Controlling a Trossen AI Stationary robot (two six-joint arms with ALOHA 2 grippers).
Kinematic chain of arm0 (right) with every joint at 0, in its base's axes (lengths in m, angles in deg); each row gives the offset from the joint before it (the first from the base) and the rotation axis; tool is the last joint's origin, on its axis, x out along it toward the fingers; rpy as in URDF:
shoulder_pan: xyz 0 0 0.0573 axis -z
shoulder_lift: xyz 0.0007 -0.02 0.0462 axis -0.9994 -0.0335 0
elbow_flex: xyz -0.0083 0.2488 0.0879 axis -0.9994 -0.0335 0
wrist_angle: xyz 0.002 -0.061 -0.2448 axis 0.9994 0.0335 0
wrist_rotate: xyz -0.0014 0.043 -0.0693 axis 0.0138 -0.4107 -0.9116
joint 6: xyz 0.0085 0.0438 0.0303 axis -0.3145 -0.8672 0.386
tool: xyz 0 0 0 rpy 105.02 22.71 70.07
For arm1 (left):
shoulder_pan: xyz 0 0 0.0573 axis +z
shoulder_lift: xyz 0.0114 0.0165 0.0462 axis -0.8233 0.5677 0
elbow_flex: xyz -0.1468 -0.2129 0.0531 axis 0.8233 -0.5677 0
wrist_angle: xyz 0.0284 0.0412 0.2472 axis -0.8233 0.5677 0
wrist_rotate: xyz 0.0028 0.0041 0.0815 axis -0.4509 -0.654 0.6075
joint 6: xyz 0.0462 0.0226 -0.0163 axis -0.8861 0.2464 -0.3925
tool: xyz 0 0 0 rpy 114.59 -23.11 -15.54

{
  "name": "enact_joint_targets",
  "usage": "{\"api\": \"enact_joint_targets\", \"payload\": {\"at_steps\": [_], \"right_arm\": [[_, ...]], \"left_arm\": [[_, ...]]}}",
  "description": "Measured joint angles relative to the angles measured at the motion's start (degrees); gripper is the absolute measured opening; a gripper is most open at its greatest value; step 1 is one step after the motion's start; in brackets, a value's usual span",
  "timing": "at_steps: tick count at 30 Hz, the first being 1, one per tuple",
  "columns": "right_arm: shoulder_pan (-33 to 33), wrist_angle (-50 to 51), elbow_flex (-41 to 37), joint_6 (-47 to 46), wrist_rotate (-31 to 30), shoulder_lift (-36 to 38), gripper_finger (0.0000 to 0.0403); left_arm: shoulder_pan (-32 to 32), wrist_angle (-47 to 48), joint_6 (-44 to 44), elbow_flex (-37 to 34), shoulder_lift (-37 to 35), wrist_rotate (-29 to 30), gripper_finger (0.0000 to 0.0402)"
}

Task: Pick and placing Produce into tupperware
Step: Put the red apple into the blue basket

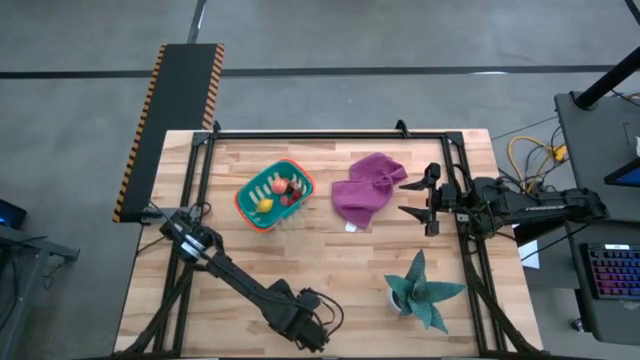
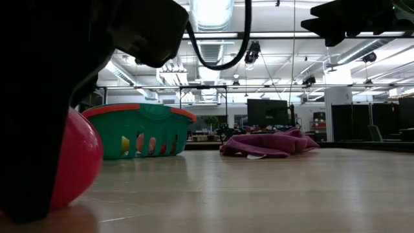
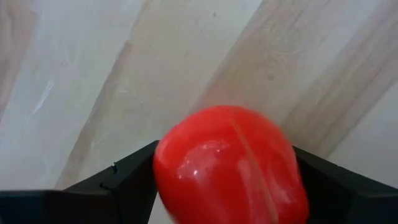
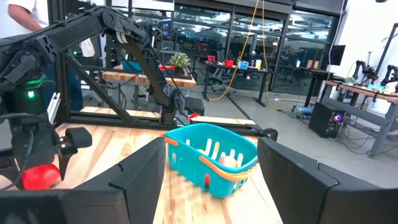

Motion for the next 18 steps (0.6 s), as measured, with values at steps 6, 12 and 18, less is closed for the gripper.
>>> {"api": "enact_joint_targets", "payload": {"at_steps": [6,12,18], "right_arm": [[0.0,0.0,0.0,0.0,0.0,0.0,0.0247],[0.0,0.0,0.0,0.0,-0.2,0.0,0.0247],[0.0,0.0,0.0,0.0,-0.1,0.0,0.0247]], "left_arm": [[0.1,0.3,-0.4,0.0,0.0,-0.3,0.0265],[0.1,0.3,-0.5,0.0,0.0,-0.7,0.0250],[0.1,0.8,-0.5,0.1,-0.1,-1.0,0.0255]]}}
